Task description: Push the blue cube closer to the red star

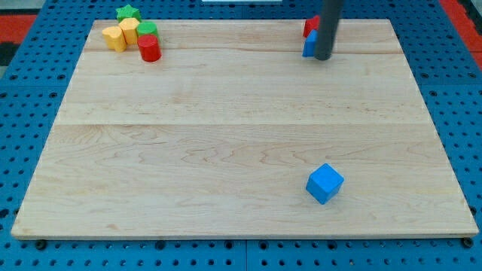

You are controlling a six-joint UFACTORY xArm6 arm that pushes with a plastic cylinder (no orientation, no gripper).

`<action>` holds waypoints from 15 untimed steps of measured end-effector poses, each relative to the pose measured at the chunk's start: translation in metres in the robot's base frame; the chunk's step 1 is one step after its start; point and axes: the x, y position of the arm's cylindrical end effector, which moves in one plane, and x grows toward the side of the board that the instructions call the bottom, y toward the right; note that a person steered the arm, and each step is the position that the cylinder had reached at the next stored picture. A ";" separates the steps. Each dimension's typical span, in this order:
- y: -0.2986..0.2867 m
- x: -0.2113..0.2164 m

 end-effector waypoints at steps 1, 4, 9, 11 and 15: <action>0.056 0.069; 0.067 0.292; -0.056 0.204; -0.116 0.226; -0.068 0.137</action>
